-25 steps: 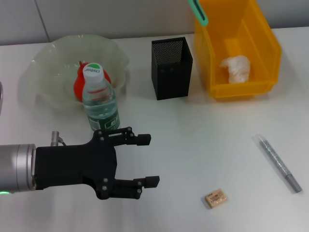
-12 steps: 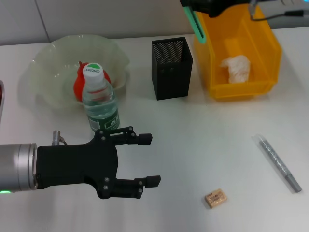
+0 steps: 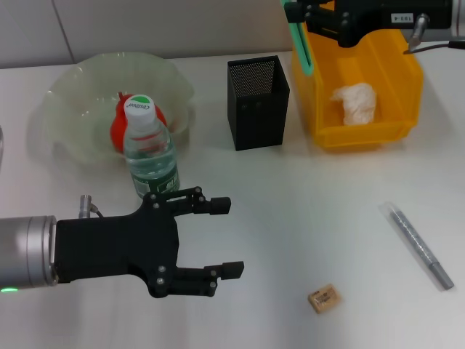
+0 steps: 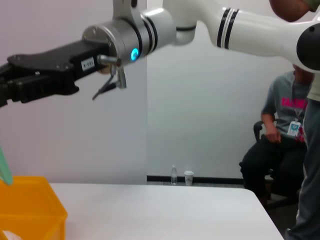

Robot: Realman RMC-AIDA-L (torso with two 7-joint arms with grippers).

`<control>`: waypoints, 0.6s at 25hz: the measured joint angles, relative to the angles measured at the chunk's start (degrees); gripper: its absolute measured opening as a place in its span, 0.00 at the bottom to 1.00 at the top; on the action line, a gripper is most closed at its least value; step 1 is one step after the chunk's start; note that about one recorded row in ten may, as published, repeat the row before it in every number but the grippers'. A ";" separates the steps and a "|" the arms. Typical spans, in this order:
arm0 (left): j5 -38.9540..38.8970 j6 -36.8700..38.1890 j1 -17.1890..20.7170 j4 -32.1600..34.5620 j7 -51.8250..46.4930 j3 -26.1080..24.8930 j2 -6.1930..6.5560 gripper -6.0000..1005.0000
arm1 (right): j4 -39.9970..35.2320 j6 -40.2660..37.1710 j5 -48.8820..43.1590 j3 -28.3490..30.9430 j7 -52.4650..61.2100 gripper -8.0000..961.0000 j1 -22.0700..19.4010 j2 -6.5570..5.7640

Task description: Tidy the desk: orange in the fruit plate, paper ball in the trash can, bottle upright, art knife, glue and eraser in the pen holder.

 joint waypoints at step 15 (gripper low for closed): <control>-3.09 0.24 -0.04 -1.38 0.98 0.83 -0.09 0.81 | 16.27 0.85 4.24 5.80 -10.22 0.18 4.57 -2.76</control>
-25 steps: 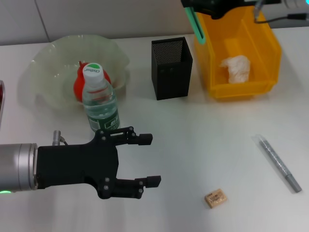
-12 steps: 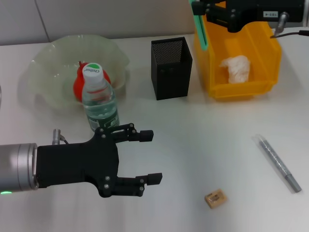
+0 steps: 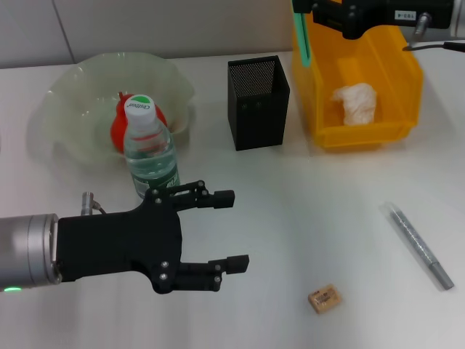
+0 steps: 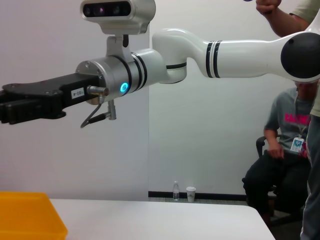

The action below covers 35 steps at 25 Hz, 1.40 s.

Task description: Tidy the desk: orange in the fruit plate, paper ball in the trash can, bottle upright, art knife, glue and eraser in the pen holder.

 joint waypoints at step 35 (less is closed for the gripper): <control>-3.28 -0.26 -1.64 -0.92 0.77 1.61 -0.17 0.81 | 21.14 12.37 4.89 0.06 -16.04 0.19 6.83 -0.15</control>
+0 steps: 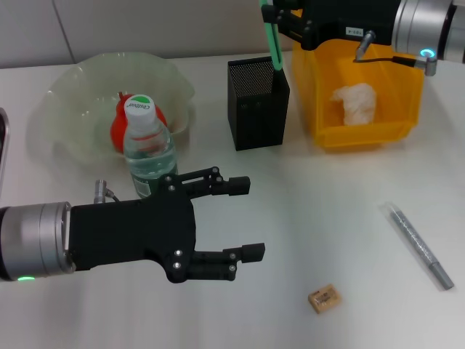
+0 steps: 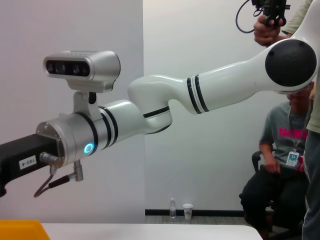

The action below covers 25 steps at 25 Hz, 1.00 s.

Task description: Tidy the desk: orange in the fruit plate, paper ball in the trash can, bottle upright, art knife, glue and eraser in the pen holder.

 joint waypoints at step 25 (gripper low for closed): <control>-0.94 0.22 -0.34 -2.32 1.68 1.38 -0.10 0.81 | 5.66 3.55 0.58 -0.32 -2.48 0.19 1.26 0.88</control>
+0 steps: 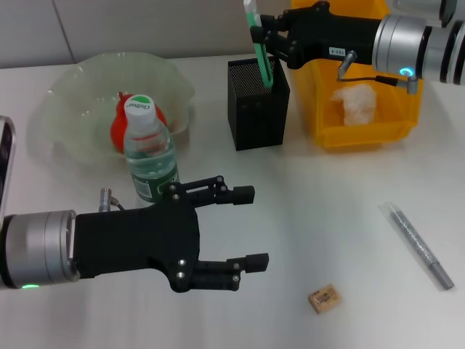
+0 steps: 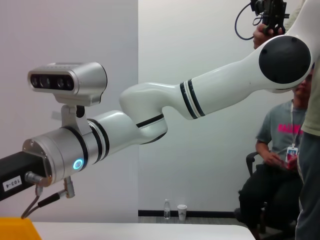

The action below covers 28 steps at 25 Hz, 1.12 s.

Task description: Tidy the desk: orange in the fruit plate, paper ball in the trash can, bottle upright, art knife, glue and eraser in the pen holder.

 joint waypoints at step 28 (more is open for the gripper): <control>-1.35 -0.39 0.09 -0.10 0.36 2.67 0.27 0.81 | -0.52 1.42 0.24 -0.28 0.64 0.19 -1.44 0.98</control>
